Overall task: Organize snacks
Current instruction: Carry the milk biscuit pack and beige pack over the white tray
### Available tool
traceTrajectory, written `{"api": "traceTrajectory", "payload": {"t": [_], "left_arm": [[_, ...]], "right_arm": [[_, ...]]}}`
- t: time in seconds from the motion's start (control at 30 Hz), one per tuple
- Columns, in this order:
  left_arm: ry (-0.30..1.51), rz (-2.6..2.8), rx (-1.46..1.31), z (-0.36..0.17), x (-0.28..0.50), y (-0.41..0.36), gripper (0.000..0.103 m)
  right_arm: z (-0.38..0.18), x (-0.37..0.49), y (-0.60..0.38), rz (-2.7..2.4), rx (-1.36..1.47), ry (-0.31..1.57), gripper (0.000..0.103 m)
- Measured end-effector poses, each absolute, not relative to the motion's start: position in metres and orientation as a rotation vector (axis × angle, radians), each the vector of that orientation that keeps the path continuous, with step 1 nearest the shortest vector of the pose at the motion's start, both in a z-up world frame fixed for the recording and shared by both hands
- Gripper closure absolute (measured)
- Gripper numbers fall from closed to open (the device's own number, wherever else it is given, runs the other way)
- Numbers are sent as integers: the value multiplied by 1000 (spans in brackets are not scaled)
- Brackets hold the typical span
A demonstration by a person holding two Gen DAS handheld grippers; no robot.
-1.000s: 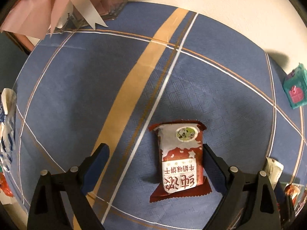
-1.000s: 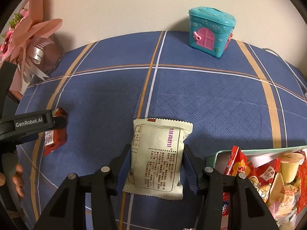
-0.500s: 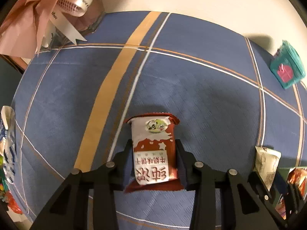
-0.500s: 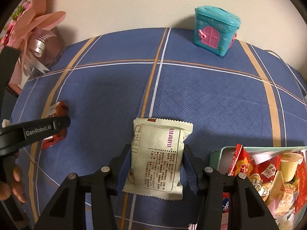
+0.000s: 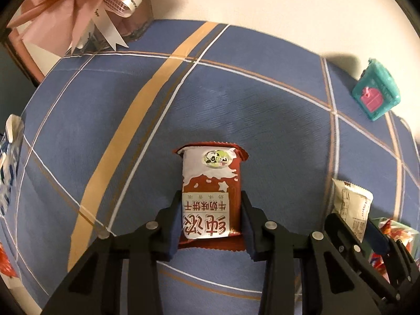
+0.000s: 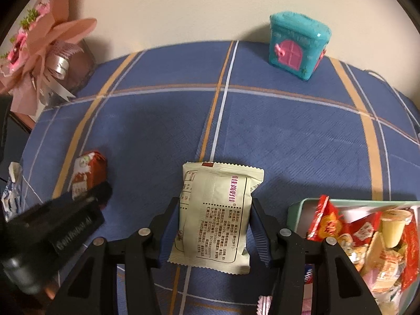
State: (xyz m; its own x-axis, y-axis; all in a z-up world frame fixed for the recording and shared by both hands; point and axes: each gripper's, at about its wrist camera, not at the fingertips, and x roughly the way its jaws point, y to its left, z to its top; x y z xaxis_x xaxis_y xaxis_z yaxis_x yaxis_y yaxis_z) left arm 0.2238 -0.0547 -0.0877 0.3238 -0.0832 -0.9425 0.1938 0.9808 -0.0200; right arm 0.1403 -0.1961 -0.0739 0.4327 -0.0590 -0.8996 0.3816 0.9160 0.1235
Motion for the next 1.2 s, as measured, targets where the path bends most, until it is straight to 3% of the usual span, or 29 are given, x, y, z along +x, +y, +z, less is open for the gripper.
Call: {"api": "traceTrajectory", "payload": {"t": [1.2], "left_arm": [[1111, -289, 22, 22, 113, -74, 62]], "right_arm": [[36, 34, -243, -399, 317, 953, 48]]}}
